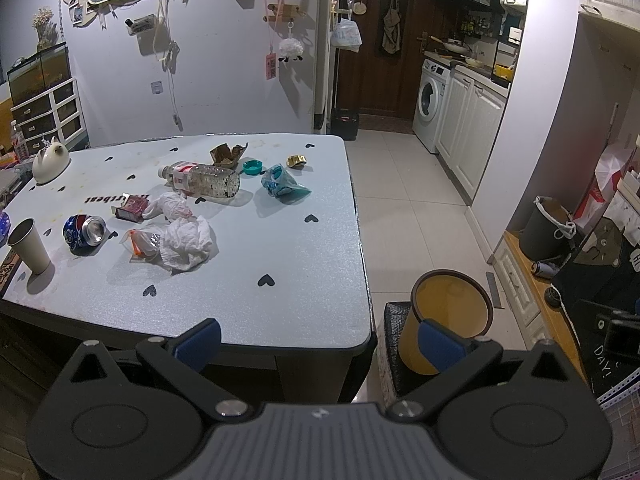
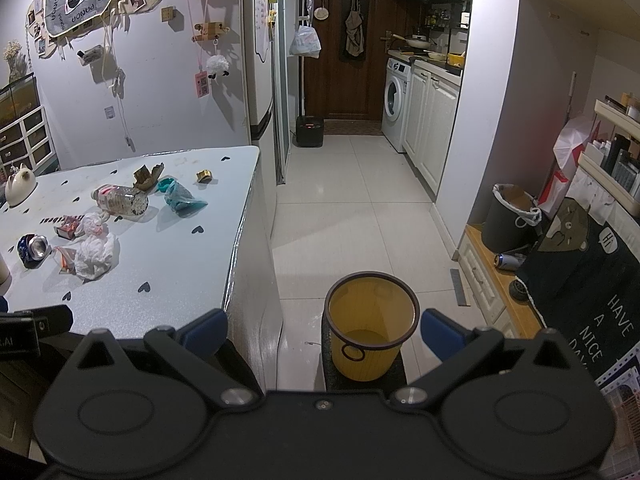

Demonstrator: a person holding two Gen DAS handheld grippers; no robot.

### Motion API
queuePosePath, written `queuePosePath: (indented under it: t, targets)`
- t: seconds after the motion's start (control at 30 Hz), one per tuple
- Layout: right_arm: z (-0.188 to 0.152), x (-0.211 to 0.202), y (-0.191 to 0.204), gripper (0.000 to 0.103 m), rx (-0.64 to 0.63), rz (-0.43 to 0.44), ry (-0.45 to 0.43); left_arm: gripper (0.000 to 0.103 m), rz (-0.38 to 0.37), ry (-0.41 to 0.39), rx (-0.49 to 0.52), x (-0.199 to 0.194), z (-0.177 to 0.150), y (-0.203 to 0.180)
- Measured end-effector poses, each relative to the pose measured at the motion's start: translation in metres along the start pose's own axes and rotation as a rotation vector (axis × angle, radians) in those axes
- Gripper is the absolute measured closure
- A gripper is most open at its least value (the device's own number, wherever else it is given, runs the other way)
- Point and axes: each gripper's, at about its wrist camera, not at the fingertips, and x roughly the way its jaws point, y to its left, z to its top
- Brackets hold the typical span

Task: Collect trash

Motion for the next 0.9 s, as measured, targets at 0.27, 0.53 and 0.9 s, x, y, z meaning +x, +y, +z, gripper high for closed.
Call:
queuePosePath:
  t: [0.27, 0.53, 0.9]
  targets:
    - [0.0, -0.0003, -0.0004, 0.0, -0.001, -0.001, 0.0, 0.0, 0.0, 0.0, 0.0, 0.0, 0.0, 0.0]
    - [-0.0002, -0.0001, -0.0007, 0.0, 0.0, 0.0, -0.001, 0.0, 0.0, -0.001, 0.0, 0.0, 0.0, 0.0]
    - [0.0004, 0.0034, -0.0027, 0.0, 0.0, 0.0, -0.001, 0.0, 0.0, 0.0, -0.002, 0.0001, 0.0001, -0.0002]
